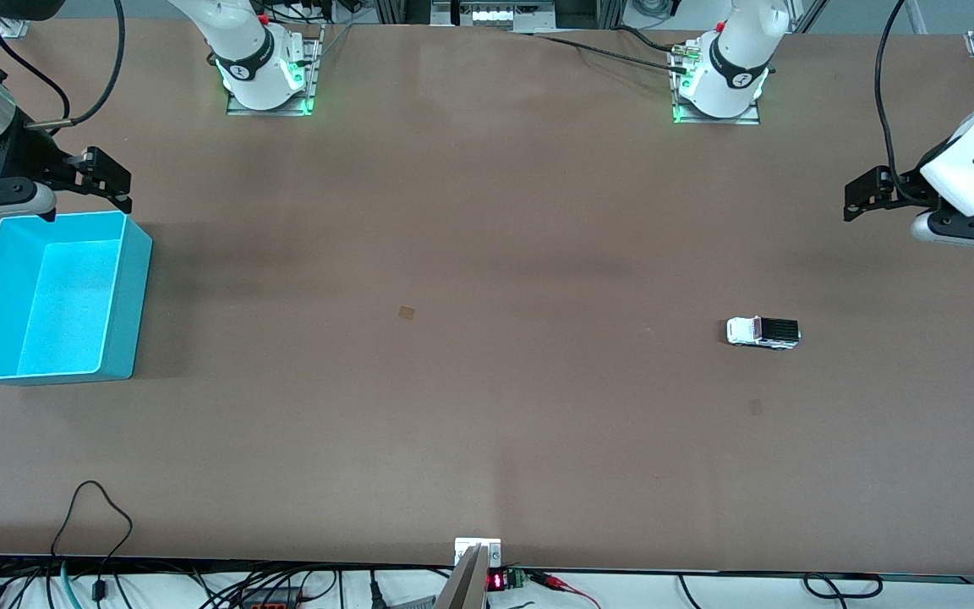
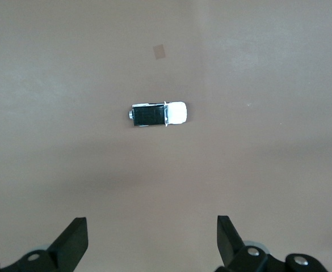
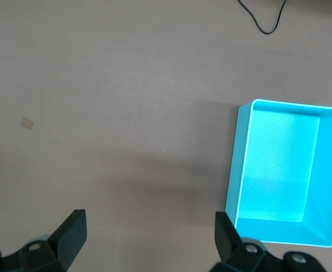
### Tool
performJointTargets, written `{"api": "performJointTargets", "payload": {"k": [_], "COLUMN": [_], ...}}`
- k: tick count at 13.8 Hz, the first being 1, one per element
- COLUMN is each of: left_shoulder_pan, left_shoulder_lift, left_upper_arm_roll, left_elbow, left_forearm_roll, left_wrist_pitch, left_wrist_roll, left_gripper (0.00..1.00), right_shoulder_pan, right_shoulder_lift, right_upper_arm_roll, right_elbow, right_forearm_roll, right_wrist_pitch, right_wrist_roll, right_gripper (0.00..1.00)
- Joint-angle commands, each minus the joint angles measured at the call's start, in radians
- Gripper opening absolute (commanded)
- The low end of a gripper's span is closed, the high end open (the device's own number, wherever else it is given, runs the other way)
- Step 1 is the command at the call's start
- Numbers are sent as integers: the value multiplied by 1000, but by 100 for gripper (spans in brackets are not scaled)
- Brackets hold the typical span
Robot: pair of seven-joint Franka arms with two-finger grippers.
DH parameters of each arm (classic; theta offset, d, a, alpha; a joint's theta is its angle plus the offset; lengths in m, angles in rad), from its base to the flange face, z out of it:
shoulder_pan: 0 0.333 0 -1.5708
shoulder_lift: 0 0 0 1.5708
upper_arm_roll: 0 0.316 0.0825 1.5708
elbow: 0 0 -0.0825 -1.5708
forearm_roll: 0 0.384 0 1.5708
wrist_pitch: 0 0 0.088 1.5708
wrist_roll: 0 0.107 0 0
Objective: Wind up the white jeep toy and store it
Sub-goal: 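Move the left gripper over the white jeep toy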
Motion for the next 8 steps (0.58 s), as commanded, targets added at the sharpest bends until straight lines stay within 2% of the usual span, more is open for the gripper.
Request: {"api": "performJointTargets", "payload": {"k": [1,8], "left_shoulder_pan": [-2,1], "left_shoulder_lift": [0,23], "left_upper_arm_roll": [-6,-4], "left_elbow": [18,44], "left_forearm_roll": [21,6], "left_wrist_pitch": [-24,-30], "left_wrist_roll": [-16,-38], "left_gripper": [100,100], "right_shoulder_pan": [17,11], "right_shoulder_lift": [-15,-12], "right_upper_arm_roll": [0,-3], "right_elbow": [5,4], "right_forearm_roll": [-15,-31], "right_wrist_pitch": [-7,-4], "right_wrist_roll": [15,14], "right_gripper": [100,100]}}
